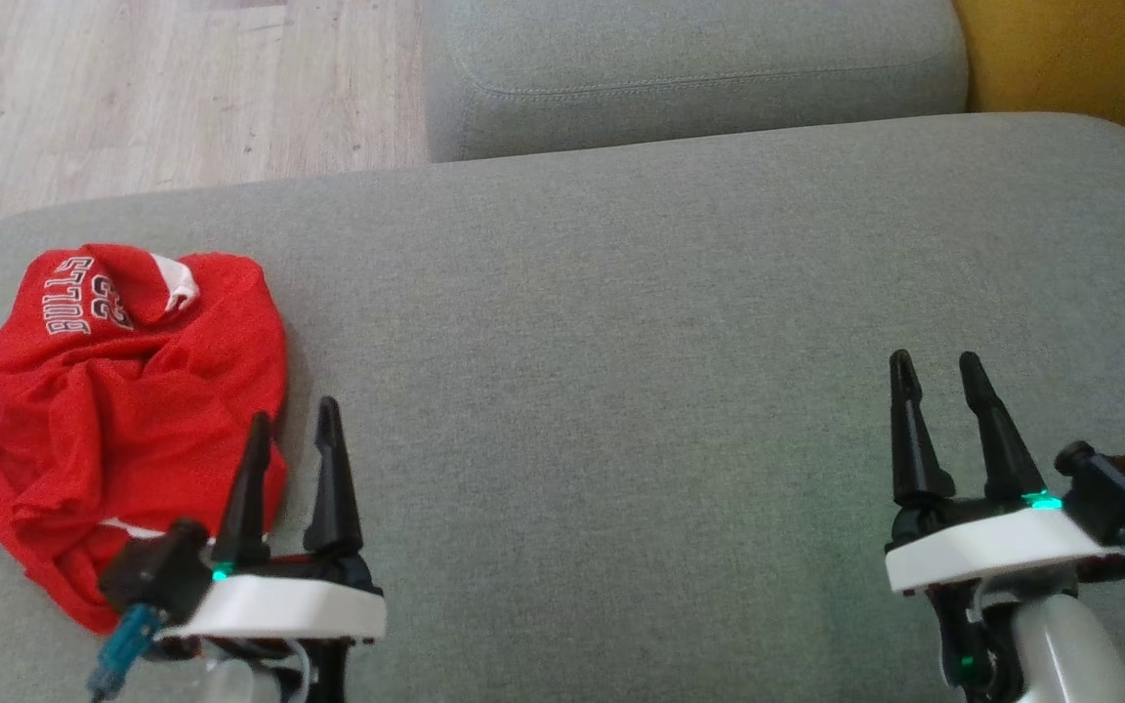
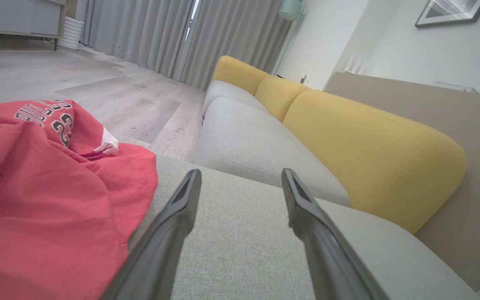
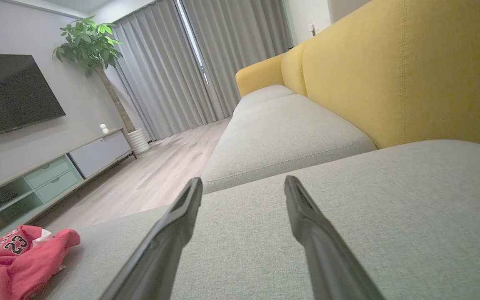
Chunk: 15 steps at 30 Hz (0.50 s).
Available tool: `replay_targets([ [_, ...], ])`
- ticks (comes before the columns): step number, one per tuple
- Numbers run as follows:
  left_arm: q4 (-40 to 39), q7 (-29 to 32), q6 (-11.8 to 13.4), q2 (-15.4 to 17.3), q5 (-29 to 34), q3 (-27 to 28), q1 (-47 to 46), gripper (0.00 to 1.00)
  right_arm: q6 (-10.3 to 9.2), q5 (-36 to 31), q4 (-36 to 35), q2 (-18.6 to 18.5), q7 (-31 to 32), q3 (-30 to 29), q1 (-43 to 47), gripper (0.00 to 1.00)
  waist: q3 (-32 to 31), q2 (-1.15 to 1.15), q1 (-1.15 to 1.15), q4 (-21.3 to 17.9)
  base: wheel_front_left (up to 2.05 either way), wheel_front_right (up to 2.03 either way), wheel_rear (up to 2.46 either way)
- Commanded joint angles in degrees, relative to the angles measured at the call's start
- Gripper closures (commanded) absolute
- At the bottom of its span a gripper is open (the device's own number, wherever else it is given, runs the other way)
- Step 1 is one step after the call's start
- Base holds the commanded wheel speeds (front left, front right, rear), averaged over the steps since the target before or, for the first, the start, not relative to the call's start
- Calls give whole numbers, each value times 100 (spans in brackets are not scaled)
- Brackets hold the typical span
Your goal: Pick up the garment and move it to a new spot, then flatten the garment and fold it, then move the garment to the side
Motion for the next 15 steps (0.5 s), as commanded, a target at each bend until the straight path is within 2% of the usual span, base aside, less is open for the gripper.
replay_targets([
  [1,-166,-81,32,95,188,35,-144,0,-3,-206,-216,-42,-89,119,-321,0,-1,0,0,-2,0,0,0],
  [15,-67,-319,448,312,1178,-415,-160,0,-3,-1386,-254,-45,-326,326,-294,0,-13,0,0,-26,0,0,0],
])
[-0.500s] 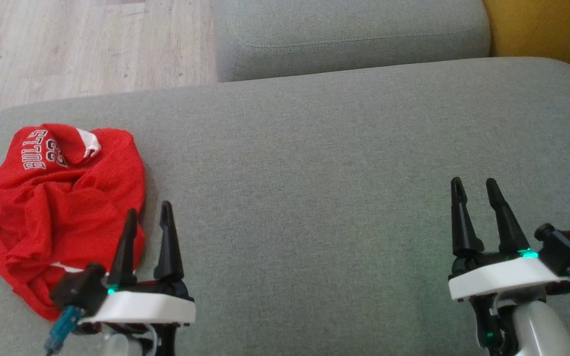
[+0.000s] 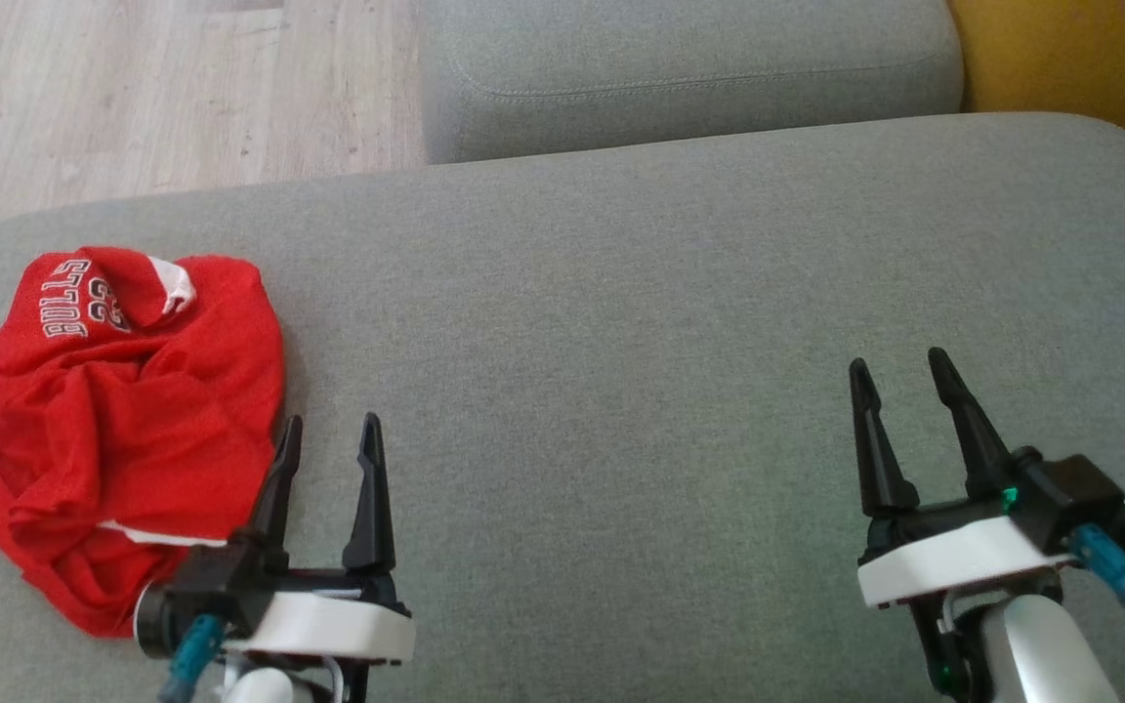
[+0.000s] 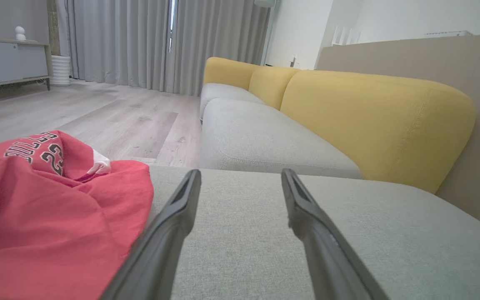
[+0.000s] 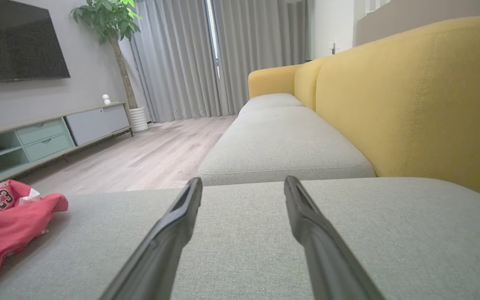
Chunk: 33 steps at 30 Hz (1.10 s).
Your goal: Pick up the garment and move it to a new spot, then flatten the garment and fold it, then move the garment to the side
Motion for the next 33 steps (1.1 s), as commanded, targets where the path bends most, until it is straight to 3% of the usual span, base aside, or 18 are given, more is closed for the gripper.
replay_targets([
  [1,-184,-99,51,109,186,72,-160,0,-3,-206,-257,-43,-109,139,-295,0,0,0,0,-2,0,0,0],
  [18,-219,-388,521,317,1417,-511,-238,0,-4,-1479,-461,-48,-396,369,-305,0,54,0,0,-28,0,0,0],
  [23,-410,-473,499,87,1103,-191,-133,0,-4,-1037,-489,-49,-480,404,-261,0,33,0,0,-17,0,0,0],
  [33,-347,-525,56,-191,813,390,134,0,-4,438,14,-50,-531,350,-19,0,-28,0,0,-9,0,0,0],
])
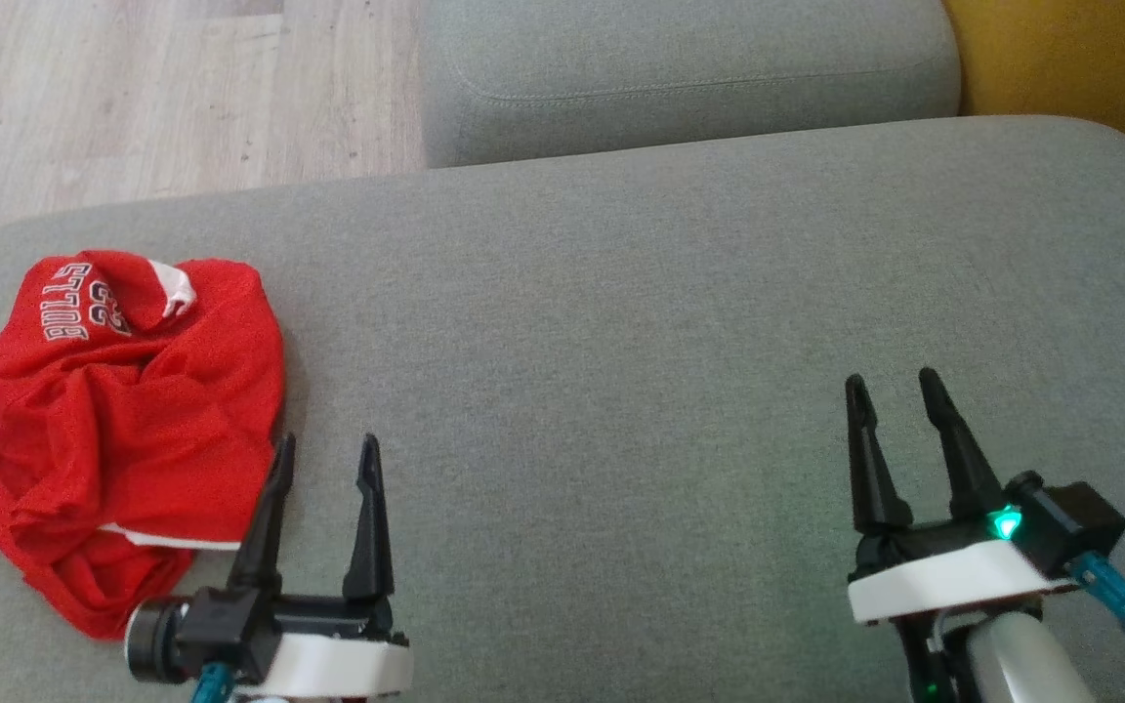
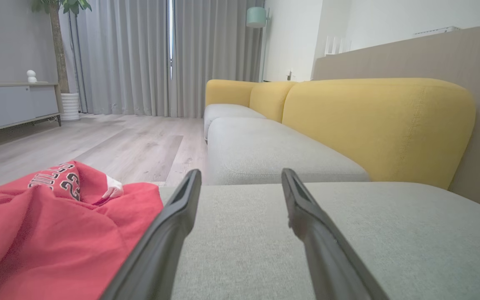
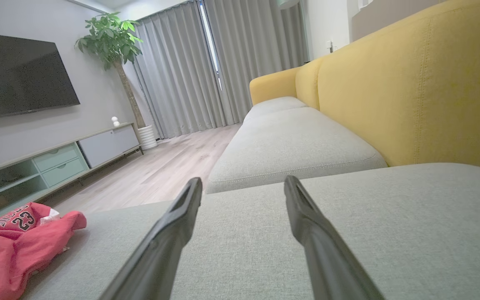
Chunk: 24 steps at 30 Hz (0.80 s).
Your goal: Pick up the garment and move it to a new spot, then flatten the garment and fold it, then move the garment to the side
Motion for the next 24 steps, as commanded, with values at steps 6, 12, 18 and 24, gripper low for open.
replay_targets([
  [6,87,-52,-156,-80,58,272,-136,0,-4,270,31,-39,-62,249,-109,0,-8,0,0,5,0,0,0],
  [12,150,-52,-175,-88,39,286,-181,0,-4,193,69,-39,-62,213,-178,0,0,0,0,15,0,0,0],
  [18,179,-52,-110,-89,-3,269,-195,0,-4,17,51,-39,-62,275,-195,0,-14,0,0,122,0,0,0],
  [24,424,-52,3,-90,35,357,-178,0,-4,0,91,-39,-62,378,-129,0,-93,0,0,528,0,0,0],
])
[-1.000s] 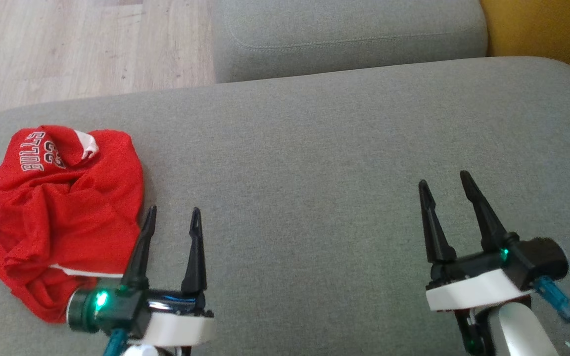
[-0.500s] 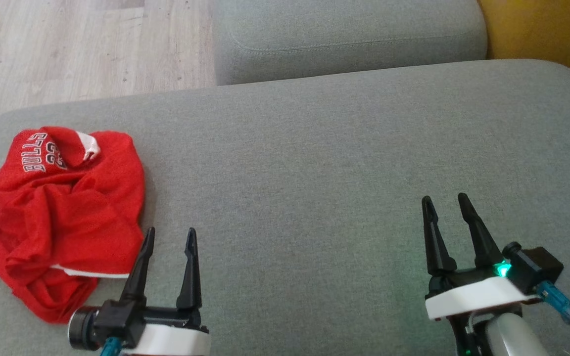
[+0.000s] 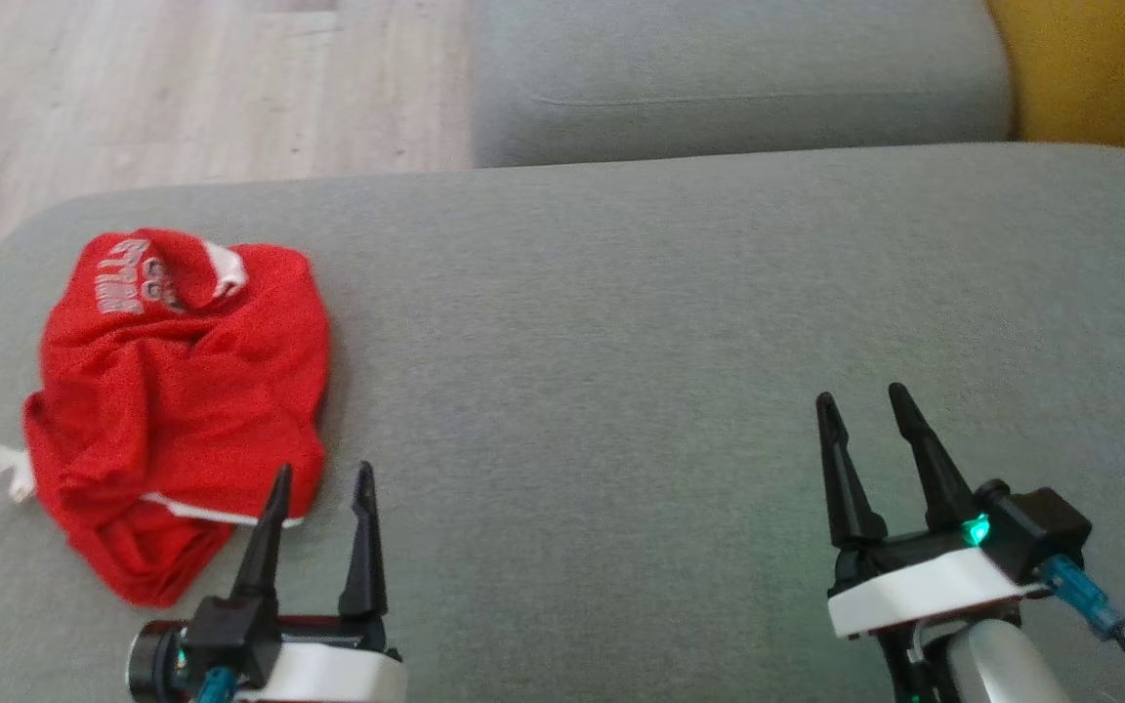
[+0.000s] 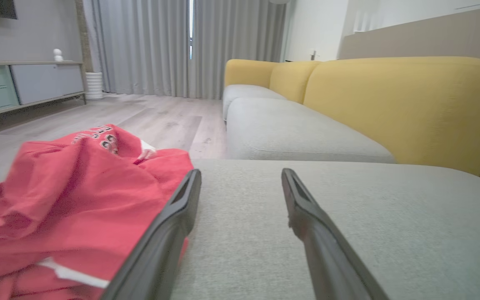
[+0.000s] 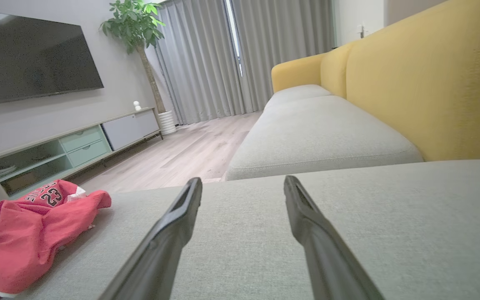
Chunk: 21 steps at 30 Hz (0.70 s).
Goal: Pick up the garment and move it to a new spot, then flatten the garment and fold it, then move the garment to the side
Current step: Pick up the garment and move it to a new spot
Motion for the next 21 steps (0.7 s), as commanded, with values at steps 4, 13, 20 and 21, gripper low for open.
replay_targets([
  [4,-166,-48,59,-18,49,350,-165,0,-4,16,-157,-33,-62,324,-85,0,-139,0,0,577,0,0,0],
  [13,-200,-48,-8,-18,64,648,-50,0,-4,195,-103,-33,-62,616,16,0,-304,0,0,1373,0,0,0],
  [20,-230,-48,-54,-18,124,721,20,0,-4,299,-110,-33,-62,783,101,0,-385,0,0,1831,0,0,0],
  [21,-235,-48,-57,-18,134,734,29,0,-4,314,-109,-33,-62,824,110,0,-388,0,0,1889,0,0,0],
])
